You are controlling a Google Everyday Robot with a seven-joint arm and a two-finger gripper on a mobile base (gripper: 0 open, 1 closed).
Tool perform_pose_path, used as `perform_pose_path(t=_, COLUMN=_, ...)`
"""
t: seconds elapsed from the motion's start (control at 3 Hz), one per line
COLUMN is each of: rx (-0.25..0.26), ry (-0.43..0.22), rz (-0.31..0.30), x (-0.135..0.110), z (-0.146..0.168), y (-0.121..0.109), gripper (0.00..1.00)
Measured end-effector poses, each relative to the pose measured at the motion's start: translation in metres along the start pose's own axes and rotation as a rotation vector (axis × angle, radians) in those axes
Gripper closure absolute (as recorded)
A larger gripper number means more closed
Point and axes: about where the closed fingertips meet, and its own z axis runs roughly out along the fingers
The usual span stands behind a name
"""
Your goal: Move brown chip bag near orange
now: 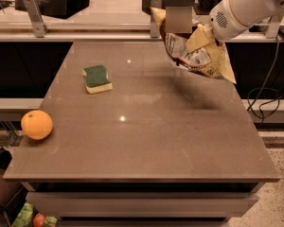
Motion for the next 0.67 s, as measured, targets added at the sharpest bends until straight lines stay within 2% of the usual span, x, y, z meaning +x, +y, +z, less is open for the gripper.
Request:
perform_pose_path(t=0.33, rx=-0.012, ry=0.006, rz=-0.010, x=0.000, z=-0.001, y=0.004, gripper=1.00)
perform_pose_path(t=0.67, rx=-0.060, ry=0.005, rz=-0.037, x=0.005, z=-0.014, y=0.015, gripper=1.00)
